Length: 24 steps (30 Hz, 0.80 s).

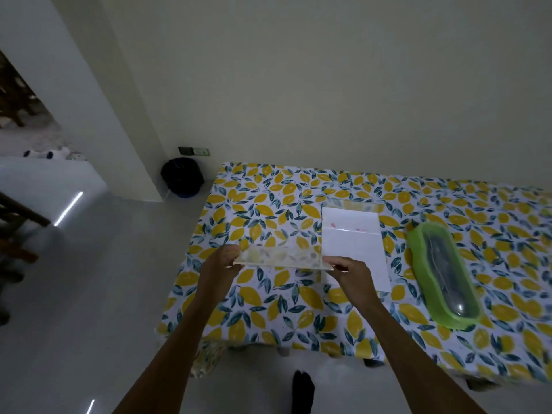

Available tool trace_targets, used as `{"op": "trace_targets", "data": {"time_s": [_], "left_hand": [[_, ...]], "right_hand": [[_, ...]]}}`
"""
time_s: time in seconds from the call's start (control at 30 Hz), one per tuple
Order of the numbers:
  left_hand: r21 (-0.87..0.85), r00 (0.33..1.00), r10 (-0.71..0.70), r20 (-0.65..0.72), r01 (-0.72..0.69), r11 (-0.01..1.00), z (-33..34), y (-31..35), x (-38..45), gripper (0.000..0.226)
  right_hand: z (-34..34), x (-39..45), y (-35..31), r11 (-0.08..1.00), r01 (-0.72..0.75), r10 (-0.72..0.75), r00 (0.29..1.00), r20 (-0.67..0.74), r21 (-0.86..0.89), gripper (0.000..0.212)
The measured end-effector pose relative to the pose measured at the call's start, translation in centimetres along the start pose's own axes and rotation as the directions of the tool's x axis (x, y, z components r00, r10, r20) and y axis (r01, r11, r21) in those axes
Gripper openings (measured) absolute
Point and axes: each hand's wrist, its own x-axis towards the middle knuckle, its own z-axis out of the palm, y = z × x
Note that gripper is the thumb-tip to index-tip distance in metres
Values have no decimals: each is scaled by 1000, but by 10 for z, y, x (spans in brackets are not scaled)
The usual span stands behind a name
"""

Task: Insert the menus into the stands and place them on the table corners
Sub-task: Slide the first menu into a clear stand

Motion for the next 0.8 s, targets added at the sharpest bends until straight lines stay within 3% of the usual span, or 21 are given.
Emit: {"op": "trace_targets", "data": {"time_s": [0.17,0.27,0.4,0.57,0.8], "left_hand": [[33,998,-9,-65,11,999,-8,26,33,25],[-14,993,-69,-91,68,998,-9,41,63,6],[53,978,-45,-203,57,997,-1,47,105,26],[110,967,-80,-243,110,988,12,41,144,22],[82,956,-100,-275,127,989,27,37,172,22]], "right_hand": [[-9,45,-22,996,42,-45,998,-48,-75,16],[-14,83,-35,988,77,-85,995,-55,-134,14],[-14,129,-40,987,101,-110,992,-68,-126,17],[-4,168,-27,996,77,-80,993,-86,-34,8],[5,198,-10,1000,-3,2,999,-38,-7,16]]}}
